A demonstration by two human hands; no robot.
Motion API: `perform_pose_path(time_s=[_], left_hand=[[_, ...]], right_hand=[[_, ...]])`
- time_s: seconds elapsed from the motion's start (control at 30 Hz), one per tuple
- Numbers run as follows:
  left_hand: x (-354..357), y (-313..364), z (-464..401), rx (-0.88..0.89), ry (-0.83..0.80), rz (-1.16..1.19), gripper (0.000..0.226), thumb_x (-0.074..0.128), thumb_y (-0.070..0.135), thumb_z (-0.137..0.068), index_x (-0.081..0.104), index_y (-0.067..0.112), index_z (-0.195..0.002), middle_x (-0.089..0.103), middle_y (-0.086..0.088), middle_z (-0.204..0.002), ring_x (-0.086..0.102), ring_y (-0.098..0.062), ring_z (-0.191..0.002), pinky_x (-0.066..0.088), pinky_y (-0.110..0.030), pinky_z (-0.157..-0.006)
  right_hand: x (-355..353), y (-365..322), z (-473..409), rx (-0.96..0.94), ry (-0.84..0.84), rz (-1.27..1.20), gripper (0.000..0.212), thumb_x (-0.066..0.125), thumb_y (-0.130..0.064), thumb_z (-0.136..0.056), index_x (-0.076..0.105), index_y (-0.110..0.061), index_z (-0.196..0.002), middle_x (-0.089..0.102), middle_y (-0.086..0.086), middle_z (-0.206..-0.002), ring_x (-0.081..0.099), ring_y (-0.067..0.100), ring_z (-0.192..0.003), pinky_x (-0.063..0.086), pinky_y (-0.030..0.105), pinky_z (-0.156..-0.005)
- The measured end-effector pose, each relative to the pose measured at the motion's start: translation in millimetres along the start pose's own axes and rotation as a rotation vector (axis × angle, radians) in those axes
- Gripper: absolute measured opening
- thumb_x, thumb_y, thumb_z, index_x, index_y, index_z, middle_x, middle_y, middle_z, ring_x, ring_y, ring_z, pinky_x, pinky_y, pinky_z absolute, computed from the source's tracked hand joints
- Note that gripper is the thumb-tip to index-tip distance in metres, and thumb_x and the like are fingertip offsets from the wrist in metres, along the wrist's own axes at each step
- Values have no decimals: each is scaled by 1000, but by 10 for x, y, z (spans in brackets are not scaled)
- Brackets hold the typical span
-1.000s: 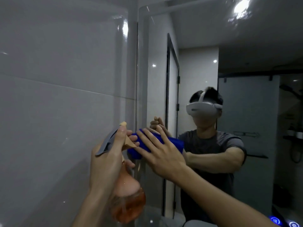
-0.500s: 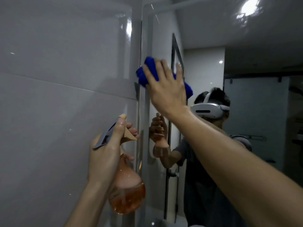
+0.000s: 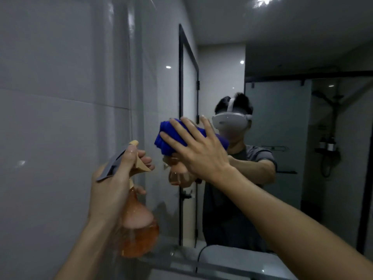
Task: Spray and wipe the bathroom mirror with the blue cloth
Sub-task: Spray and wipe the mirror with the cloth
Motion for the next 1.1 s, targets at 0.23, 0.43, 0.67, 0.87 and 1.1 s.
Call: perform_pose_path(time_s=[0.23, 0.43, 0.67, 0.87, 1.1], left_hand=[[876, 78, 601, 78, -77, -32, 29, 60, 42, -94, 76, 18, -96, 79, -5, -90, 75, -21, -89, 52, -33, -51], [1765, 9, 1052, 5, -161, 6, 29, 58, 38, -96, 75, 15, -100, 78, -6, -92, 75, -21, -88, 54, -30, -46], [2776, -144, 1625, -49, -238, 75, 25, 61, 36, -94, 78, 19, -90, 78, -9, -86, 75, -22, -80, 51, -29, -48], [3521, -372, 2120, -101, -338, 95, 30, 58, 38, -92, 75, 14, -97, 78, -8, -88, 75, -20, -78, 54, -30, -48], [4013, -850, 2621, -181, -437, 88, 30, 57, 33, -96, 74, 8, -97, 76, -10, -82, 73, -19, -77, 52, -34, -50]], right_hand=[[-341, 1105, 992, 224, 49, 105, 55, 36, -47, -106, 26, -29, -157, 24, 11, -163, 27, 32, -149, 18, 61, -117], [-662, 2020, 2010, 392, 102, 174, 55, 42, -45, -105, 32, -25, -155, 30, 16, -160, 32, 32, -147, 27, 59, -114], [-809, 2975, 3206, 520, 82, 226, 60, 33, -53, -105, 13, -36, -158, 23, 9, -162, 30, 29, -142, 28, 53, -106], [-1033, 3353, 3996, 632, 123, 220, 56, 38, -53, -102, 31, -32, -154, 36, 10, -156, 36, 32, -135, 28, 50, -101], [-976, 3326, 4703, 716, 158, 102, 54, 49, -45, -101, 39, -26, -150, 40, 13, -153, 37, 32, -133, 30, 49, -103]])
Point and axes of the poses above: each hand's wrist, its own z-axis away from the middle knuckle, its own x-axis out of the palm, y = z × x, the point moved 7 cm from there along -z, towards the middle knuckle
